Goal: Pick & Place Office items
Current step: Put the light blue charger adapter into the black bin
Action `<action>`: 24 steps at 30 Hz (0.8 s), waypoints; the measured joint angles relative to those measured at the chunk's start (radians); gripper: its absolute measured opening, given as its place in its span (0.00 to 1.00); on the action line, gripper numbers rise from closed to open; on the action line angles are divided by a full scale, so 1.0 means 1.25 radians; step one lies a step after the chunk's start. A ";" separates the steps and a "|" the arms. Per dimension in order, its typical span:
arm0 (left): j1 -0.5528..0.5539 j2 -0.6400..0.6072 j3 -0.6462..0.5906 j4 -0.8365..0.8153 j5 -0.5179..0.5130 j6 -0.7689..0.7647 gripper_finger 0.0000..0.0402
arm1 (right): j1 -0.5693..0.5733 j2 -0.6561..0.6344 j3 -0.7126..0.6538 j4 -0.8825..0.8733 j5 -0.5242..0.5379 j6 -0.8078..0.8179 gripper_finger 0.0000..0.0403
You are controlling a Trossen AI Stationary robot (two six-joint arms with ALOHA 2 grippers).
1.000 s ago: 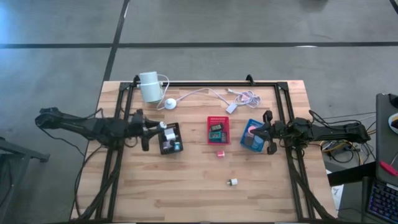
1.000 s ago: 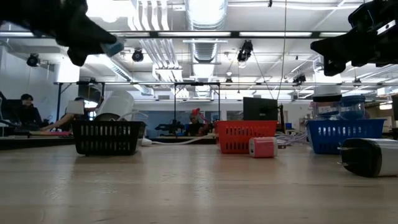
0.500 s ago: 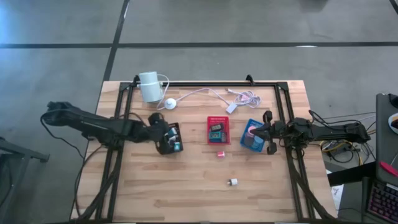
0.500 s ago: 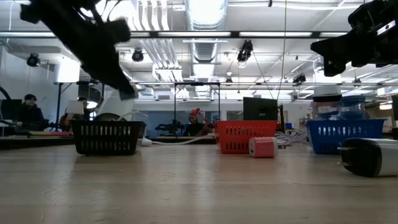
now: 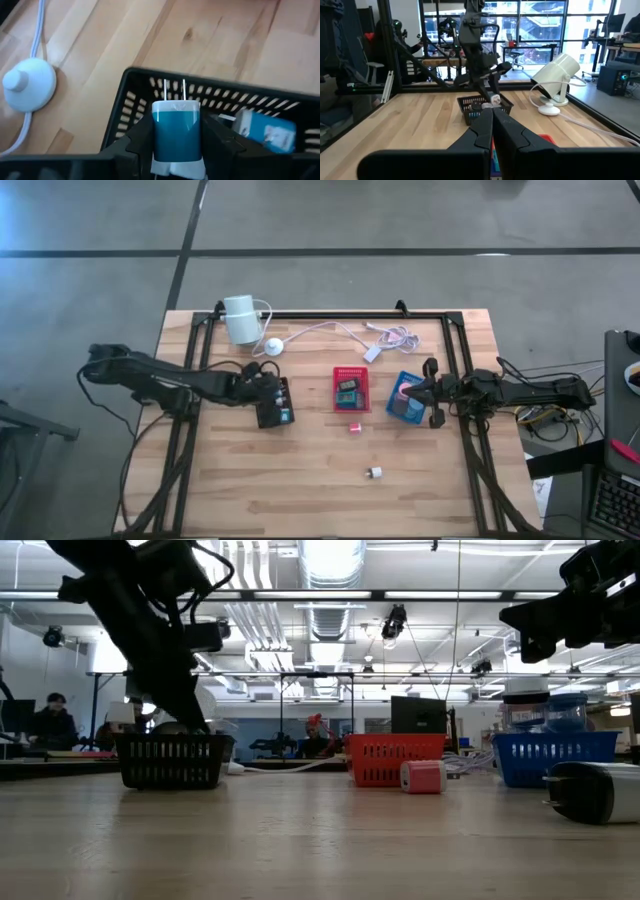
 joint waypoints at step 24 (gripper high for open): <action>0.023 0.041 0.001 -0.009 0.012 -0.009 0.58 | 0.000 0.015 0.000 0.001 0.000 0.000 0.02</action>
